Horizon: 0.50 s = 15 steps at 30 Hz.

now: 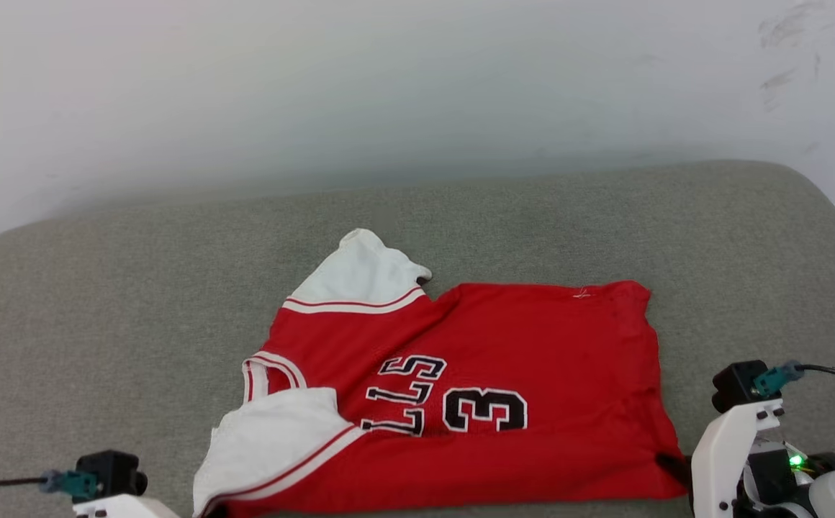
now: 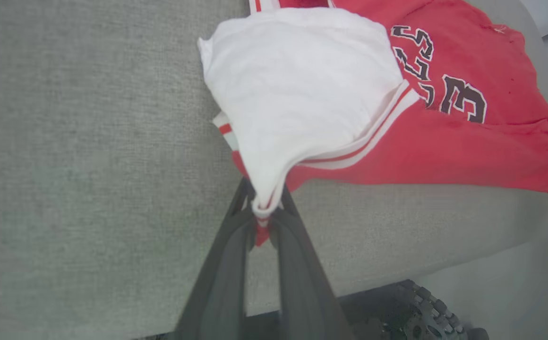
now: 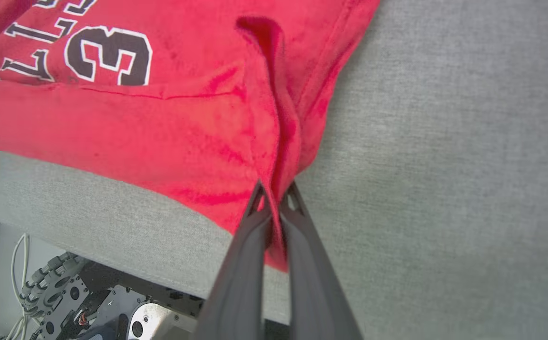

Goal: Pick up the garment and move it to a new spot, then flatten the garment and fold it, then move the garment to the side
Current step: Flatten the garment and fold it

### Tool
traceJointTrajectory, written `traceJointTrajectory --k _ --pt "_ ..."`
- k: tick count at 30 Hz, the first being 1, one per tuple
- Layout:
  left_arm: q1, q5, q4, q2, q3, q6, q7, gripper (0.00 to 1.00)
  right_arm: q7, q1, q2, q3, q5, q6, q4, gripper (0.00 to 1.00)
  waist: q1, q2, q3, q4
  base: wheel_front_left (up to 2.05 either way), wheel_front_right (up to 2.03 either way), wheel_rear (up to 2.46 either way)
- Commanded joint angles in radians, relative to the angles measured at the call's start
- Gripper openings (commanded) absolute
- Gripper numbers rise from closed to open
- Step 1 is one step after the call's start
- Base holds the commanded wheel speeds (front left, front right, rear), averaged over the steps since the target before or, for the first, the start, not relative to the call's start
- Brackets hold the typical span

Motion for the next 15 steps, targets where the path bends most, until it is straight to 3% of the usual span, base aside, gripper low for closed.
traceJointTrajectory --k 1,9,10,11,12,15 --pt "0.053 -0.01 -0.018 0.001 0.01 0.016 -0.01 0.0 0.004 0.037 -0.011 -0.013 0.003 0.0 -0.022 0.0 0.0001 0.0 -0.011 0.011 0.0 0.0 0.0" --pt "0.118 -0.017 -0.037 -0.015 0.005 0.024 -0.029 0.0 -0.002 0.117 -0.007 -0.061 -0.012 0.0 -0.058 0.0 0.0001 0.0 -0.004 0.022 0.0 0.0 0.0" --pt "0.107 -0.02 -0.03 -0.025 -0.001 0.016 -0.034 0.0 -0.008 0.127 -0.001 -0.064 -0.013 0.0 -0.056 0.31 0.0001 0.0 -0.001 0.023 0.0 0.0 0.0" --pt "0.1 -0.022 -0.019 -0.031 -0.011 0.006 -0.032 0.25 -0.022 0.134 0.005 -0.065 -0.015 0.0 -0.06 1.0 0.0001 0.0 0.002 0.024 0.0 0.0 0.0" --pt "0.086 -0.011 -0.011 -0.034 -0.012 0.001 -0.043 1.0 -0.039 0.137 0.011 -0.068 -0.017 0.0 -0.065 1.0 0.0001 0.0 0.004 0.024 0.0 0.0 0.0" --pt "0.038 0.022 0.011 -0.055 -0.012 -0.005 -0.098 1.0 -0.161 0.148 0.023 -0.066 -0.053 0.0 -0.109 1.0 0.0001 0.0 0.012 0.012 0.0 0.0 0.0"
